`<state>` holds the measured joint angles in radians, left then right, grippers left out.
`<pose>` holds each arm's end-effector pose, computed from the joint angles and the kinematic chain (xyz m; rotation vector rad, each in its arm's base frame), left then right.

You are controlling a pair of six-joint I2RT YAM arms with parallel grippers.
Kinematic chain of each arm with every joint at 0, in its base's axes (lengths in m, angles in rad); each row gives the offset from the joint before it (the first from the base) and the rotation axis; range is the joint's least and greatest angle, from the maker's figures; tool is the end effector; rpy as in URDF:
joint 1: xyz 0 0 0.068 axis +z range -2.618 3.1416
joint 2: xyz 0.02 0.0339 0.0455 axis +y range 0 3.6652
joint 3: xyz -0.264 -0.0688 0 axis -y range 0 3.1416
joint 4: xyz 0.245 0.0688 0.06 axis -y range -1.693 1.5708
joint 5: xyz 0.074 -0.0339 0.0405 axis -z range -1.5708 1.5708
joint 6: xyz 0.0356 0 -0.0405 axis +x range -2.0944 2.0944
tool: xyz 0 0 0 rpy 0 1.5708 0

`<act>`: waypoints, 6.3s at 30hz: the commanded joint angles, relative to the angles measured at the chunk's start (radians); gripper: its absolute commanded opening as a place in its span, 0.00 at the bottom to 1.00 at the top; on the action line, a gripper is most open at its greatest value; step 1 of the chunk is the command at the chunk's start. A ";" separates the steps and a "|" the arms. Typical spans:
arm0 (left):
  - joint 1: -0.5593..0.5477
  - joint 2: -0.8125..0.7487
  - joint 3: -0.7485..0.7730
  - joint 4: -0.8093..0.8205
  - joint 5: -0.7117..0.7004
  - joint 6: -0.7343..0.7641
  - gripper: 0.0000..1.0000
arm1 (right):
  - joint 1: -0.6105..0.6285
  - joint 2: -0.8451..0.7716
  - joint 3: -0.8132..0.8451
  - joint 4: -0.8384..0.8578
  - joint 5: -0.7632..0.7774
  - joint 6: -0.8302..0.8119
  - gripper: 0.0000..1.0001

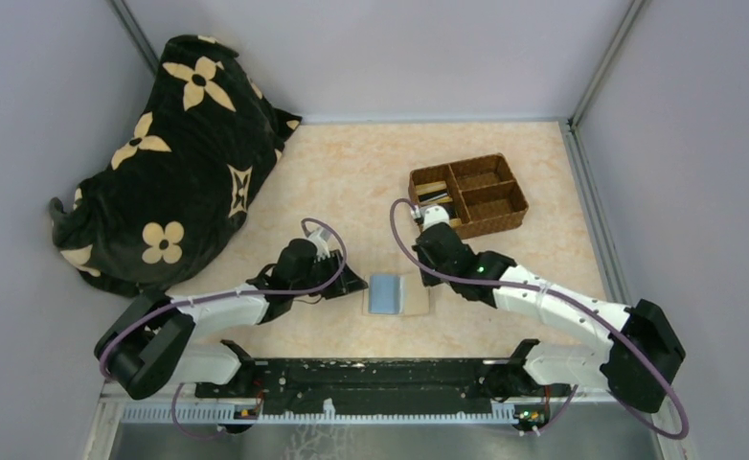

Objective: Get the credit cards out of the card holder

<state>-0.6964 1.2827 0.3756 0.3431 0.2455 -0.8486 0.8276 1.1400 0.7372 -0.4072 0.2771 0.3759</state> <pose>0.1747 -0.1573 0.1526 -0.0194 2.3505 -1.1086 0.1650 0.1652 0.2341 -0.3991 2.3227 0.2622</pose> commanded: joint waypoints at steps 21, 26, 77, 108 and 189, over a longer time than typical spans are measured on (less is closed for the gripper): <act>-0.040 0.145 0.004 0.190 0.075 0.013 0.40 | 0.065 0.187 -0.114 0.259 -0.101 0.115 0.00; -0.057 0.206 0.020 0.199 0.070 0.025 0.41 | 0.064 0.174 -0.135 0.258 -0.097 0.119 0.00; -0.184 0.448 0.327 0.291 0.239 -0.013 0.39 | 0.038 -0.173 -0.189 -0.051 0.094 0.256 0.00; -0.244 0.380 0.333 0.098 -0.002 0.091 0.55 | -0.048 -0.135 -0.255 0.134 -0.011 0.216 0.00; -0.336 0.468 0.500 0.155 0.058 0.017 0.63 | -0.068 -0.153 -0.364 0.252 -0.190 0.265 0.00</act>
<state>-1.0157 1.7195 0.8261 0.4194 0.2684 -0.8188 0.7509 1.0367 0.3664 -0.1925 0.1356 0.6220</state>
